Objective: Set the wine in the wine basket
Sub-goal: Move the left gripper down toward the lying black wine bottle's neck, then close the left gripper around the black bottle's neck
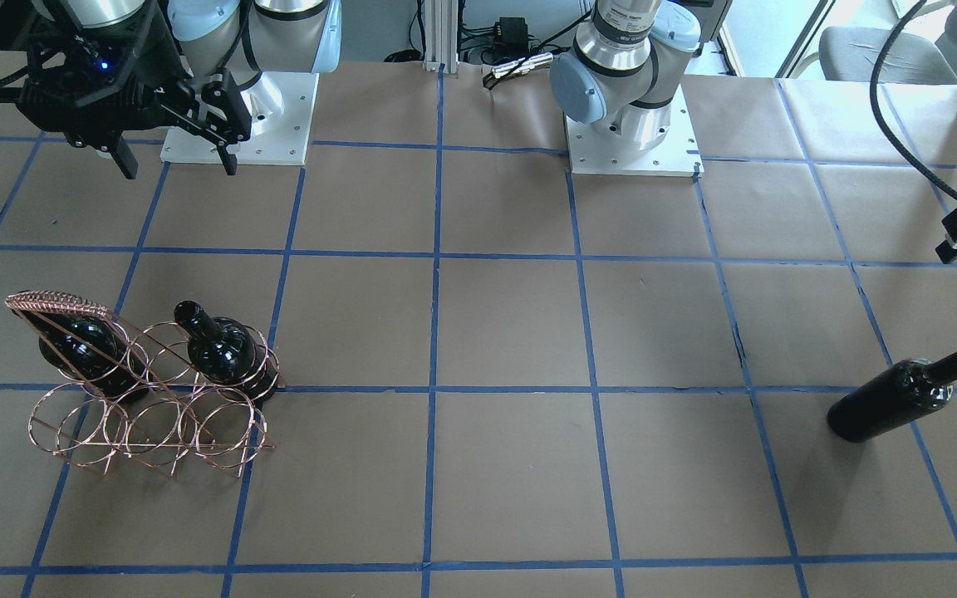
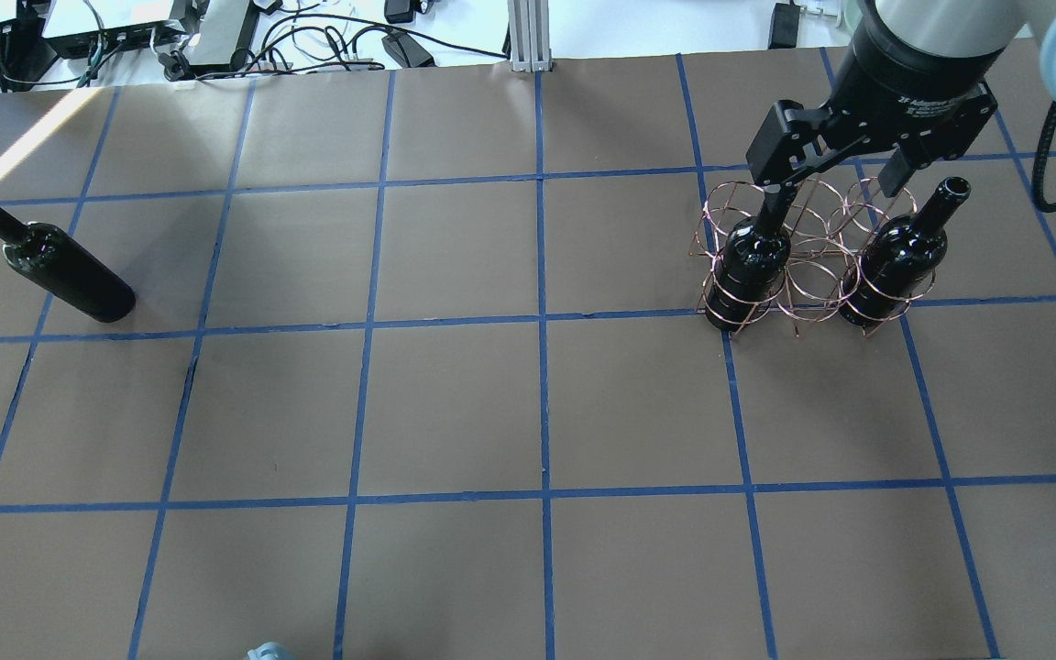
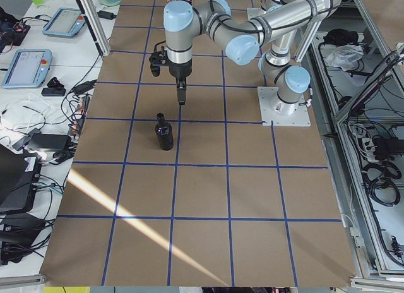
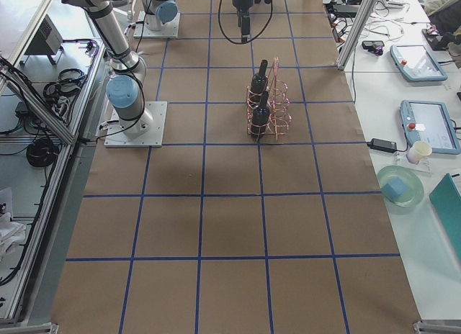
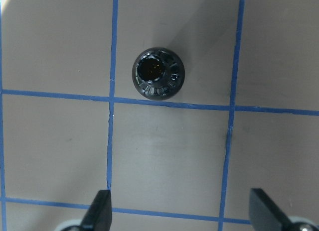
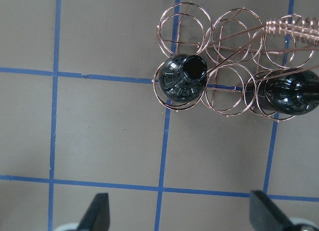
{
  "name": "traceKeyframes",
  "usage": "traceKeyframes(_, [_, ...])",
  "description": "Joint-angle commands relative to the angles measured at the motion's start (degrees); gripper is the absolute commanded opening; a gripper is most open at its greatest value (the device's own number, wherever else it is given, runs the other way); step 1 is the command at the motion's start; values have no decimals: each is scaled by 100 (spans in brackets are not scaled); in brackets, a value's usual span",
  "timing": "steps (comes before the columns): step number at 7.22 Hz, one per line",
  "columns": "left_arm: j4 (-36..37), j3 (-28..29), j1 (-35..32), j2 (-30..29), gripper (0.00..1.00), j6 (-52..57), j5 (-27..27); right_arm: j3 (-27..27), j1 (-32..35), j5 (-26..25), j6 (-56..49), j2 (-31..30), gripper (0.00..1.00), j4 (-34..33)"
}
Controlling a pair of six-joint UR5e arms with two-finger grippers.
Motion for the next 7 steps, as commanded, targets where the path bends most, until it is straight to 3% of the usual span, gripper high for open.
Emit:
traceKeyframes(1, [982,46,50,-718,97,764,-214,2,0,-1,0,-5,100,0])
traceKeyframes(2, [1056,72,41,-947,97,689,-615,2,0,-1,0,-5,100,0])
traceKeyframes(6, [1100,46,-126,-1186,93,425,-646,2,0,-1,0,-5,100,0])
traceKeyframes(7, [1092,29,-152,-1178,48,416,-602,2,0,-1,0,-5,100,0])
